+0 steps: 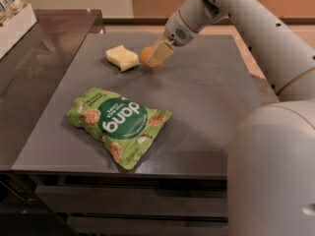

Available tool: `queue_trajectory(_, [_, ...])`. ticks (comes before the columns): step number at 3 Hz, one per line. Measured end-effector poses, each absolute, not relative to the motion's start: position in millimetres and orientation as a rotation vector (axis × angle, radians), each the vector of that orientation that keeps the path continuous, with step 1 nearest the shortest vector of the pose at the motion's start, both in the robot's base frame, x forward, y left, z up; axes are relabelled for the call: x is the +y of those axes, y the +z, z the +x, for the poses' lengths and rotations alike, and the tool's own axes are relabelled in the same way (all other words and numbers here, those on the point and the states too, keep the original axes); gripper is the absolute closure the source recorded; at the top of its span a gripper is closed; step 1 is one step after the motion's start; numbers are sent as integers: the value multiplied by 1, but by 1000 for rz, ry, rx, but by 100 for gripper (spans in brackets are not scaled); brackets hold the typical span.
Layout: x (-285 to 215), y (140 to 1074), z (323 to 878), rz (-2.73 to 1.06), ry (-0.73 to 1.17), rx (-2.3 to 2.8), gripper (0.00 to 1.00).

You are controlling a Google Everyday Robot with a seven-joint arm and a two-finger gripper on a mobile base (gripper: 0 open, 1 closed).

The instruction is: Move orange near sponge

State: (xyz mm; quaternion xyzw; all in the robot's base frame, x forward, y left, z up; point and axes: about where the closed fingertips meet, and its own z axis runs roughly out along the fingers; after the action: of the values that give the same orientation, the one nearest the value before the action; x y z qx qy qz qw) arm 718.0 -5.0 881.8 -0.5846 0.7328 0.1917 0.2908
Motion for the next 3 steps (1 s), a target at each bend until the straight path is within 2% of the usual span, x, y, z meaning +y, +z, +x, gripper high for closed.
queue_trajectory(3, [3,863,727,-1560,531,1973,13])
